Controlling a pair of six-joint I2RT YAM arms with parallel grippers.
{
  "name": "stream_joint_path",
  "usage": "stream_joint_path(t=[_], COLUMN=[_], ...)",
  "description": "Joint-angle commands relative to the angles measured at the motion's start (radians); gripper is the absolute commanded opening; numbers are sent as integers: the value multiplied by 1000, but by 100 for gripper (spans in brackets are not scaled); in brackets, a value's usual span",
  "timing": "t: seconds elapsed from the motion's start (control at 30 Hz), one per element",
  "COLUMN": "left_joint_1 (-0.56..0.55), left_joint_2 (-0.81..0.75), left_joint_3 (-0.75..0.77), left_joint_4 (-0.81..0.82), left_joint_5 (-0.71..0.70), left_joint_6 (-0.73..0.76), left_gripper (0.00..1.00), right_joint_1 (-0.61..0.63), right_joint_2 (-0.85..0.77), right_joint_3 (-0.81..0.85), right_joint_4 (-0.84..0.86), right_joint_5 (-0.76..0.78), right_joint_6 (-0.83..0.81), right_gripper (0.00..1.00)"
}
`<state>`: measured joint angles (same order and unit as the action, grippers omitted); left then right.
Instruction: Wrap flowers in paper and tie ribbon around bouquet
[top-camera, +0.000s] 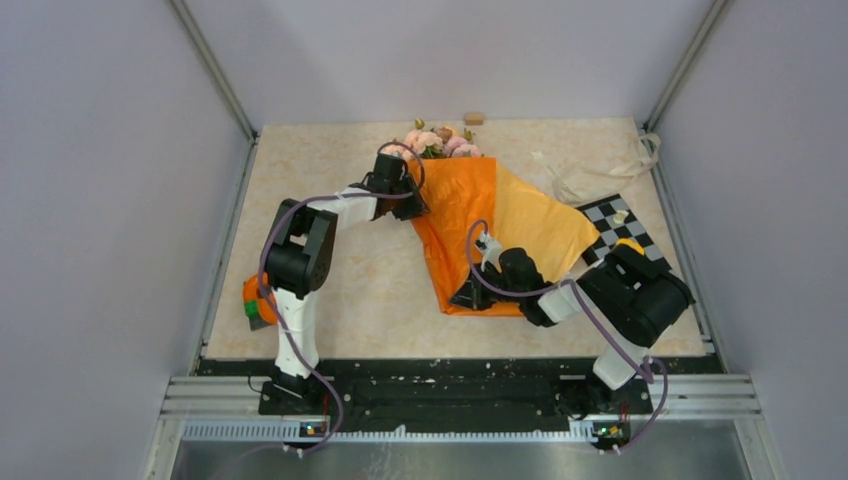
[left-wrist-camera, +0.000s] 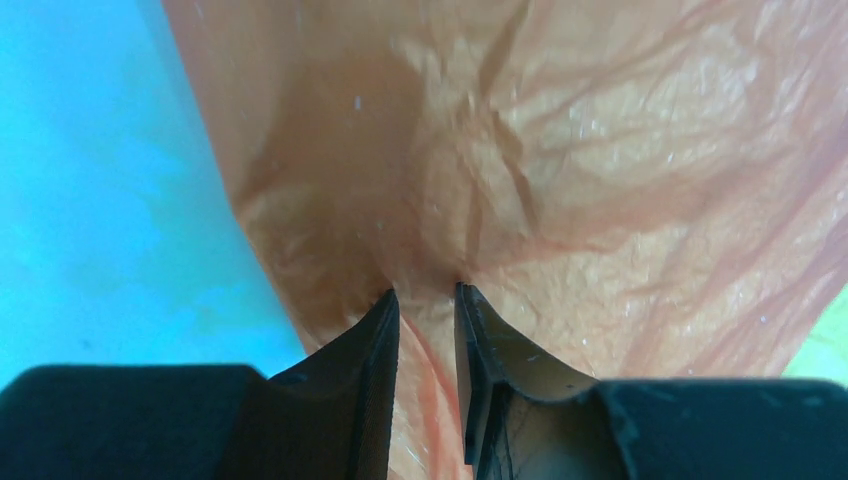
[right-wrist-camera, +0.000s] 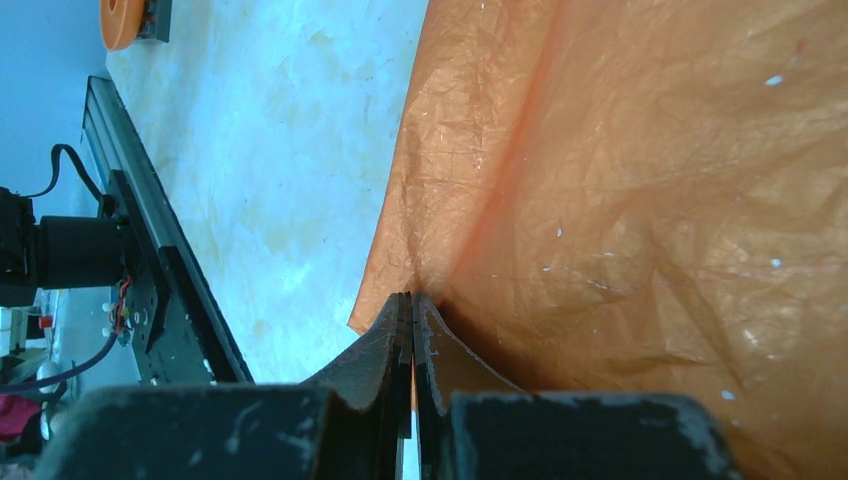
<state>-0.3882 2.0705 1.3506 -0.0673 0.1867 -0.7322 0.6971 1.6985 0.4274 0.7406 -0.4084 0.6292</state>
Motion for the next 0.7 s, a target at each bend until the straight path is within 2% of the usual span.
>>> stream_joint_path(t=[0.0, 0.1, 0.33, 0.53, 0.67], left_joint_1=[39, 66, 88, 87, 87], left_joint_2=[55, 92, 187, 211, 212], left_joint_3=[98, 183, 346, 351, 351], left_joint_4=[-140, -230, -366, -379, -379], left_joint_5=[-23, 0, 63, 112, 131], left_joint_6=[102, 181, 256, 275, 289], left_gripper=[32, 35, 35, 35, 35], right_joint_1=[-39, -52, -53, -53, -53], right_joint_2=[43, 37, -13, -98, -64], right_joint_3=[-23, -33, -6, 120, 263], right_joint_4=[-95, -94, -103, -166, -219], right_joint_5=[13, 6, -37, -48, -55], right_joint_6=[-48, -58, -73, -81, -110], right_gripper=[0, 0, 0, 0, 1])
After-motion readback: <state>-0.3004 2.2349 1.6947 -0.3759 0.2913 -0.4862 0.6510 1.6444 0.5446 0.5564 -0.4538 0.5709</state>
